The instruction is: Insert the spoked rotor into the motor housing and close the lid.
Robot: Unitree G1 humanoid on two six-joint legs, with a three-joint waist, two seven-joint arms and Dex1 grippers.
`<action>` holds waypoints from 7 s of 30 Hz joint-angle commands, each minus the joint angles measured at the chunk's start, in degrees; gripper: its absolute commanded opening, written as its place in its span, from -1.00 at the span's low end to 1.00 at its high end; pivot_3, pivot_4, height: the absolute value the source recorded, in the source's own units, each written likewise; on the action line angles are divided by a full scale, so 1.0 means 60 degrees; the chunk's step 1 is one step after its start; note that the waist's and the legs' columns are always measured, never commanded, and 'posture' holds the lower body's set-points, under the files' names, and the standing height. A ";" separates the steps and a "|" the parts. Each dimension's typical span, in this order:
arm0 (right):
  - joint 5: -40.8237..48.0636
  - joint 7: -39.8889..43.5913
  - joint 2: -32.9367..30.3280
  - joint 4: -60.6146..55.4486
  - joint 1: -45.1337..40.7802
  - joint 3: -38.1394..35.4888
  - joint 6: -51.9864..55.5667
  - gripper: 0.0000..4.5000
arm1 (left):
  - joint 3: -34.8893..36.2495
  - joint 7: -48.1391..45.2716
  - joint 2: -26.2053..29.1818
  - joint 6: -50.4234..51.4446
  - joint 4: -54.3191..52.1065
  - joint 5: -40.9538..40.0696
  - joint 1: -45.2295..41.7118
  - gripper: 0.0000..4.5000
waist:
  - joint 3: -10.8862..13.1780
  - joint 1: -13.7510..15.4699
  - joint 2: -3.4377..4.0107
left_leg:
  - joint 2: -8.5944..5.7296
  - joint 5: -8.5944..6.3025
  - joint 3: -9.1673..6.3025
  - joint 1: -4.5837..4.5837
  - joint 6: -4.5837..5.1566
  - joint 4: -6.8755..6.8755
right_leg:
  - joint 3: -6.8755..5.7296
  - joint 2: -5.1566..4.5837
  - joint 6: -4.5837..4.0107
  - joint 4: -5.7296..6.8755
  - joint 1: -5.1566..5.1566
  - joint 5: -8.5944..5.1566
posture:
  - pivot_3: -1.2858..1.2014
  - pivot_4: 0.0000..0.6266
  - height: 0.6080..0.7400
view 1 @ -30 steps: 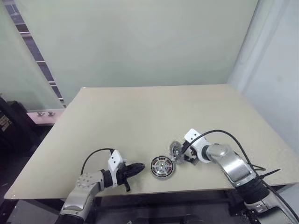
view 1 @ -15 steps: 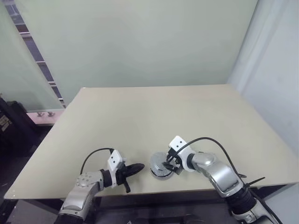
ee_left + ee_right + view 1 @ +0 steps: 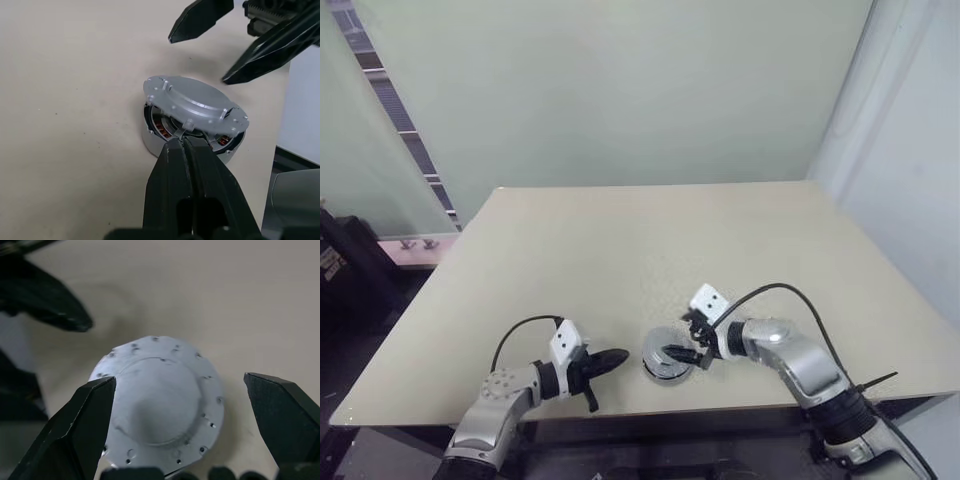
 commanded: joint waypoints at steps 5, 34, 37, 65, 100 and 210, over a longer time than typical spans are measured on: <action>-0.0150 0.1146 -0.0101 0.1167 -0.0691 0.0331 -0.1376 1.00 | 0.0162 -0.0076 0.0172 -0.0008 -0.0454 -0.0145 -0.0174 -0.99 | 0.0000 0.0000 -0.0001 | -0.0001 0.0000 0.0000 0.0000 0.0000 -0.0001 | 0.0001 0.0001 0.0000 0.0001 -0.0001 0.0000 | 0.03 -1.00 1.00; -0.1616 0.1590 0.0404 0.2145 -0.1413 0.1307 -0.1188 0.47 | -0.0008 -0.0118 0.0205 0.0180 -0.0630 -0.0061 -0.0380 -1.00 | 0.0000 0.0002 0.0002 | -0.0008 0.0001 -0.0004 0.0007 0.0000 0.0001 | 0.0005 0.0003 0.0002 0.0013 0.0004 0.0002 | 0.03 -1.00 1.00; -0.1635 0.1448 0.0475 0.2068 -0.1413 0.1274 -0.0892 0.47 | -0.0024 -0.0128 0.0175 0.0174 -0.0608 -0.0052 -0.0413 -1.00 | -0.0001 0.0001 0.0001 | -0.0008 0.0001 -0.0005 0.0008 0.0000 0.0002 | 0.0005 0.0003 0.0002 0.0014 0.0006 0.0002 | 0.03 -1.00 1.00; -0.0297 0.0088 0.1311 0.1043 -0.0020 -0.0135 0.0290 0.47 | -0.0050 -0.0262 0.0202 0.0138 -0.0335 -0.0008 -0.0638 -1.00 | -0.0003 -0.0001 0.0000 | -0.0002 0.0002 -0.0002 0.0013 0.0000 0.0015 | 0.0007 0.0008 0.0001 0.0021 0.0009 0.0002 | 0.03 -1.00 1.00; -0.1375 -0.0237 0.0529 0.0870 0.0031 0.1086 0.0016 0.47 | -0.0103 -0.0280 0.0148 0.0109 -0.0215 0.0036 -0.0768 -1.00 | -0.0004 0.0006 -0.0001 | -0.0008 0.0002 -0.0005 0.0015 0.0001 0.0012 | 0.0010 0.0006 0.0001 0.0018 0.0012 0.0002 | 0.03 -1.00 1.00; 0.3835 -0.4157 0.3805 0.3143 -0.0747 -0.8379 0.8575 -0.04 | -0.1919 0.0442 -0.0945 -0.0710 0.1718 0.2188 -0.1660 -1.00 | -0.0028 0.0181 0.0083 | -0.0025 0.0003 -0.0006 -0.0005 0.0003 0.0043 | 0.0019 -0.0003 0.0003 0.0009 0.0007 0.0001 | 0.03 -1.00 1.00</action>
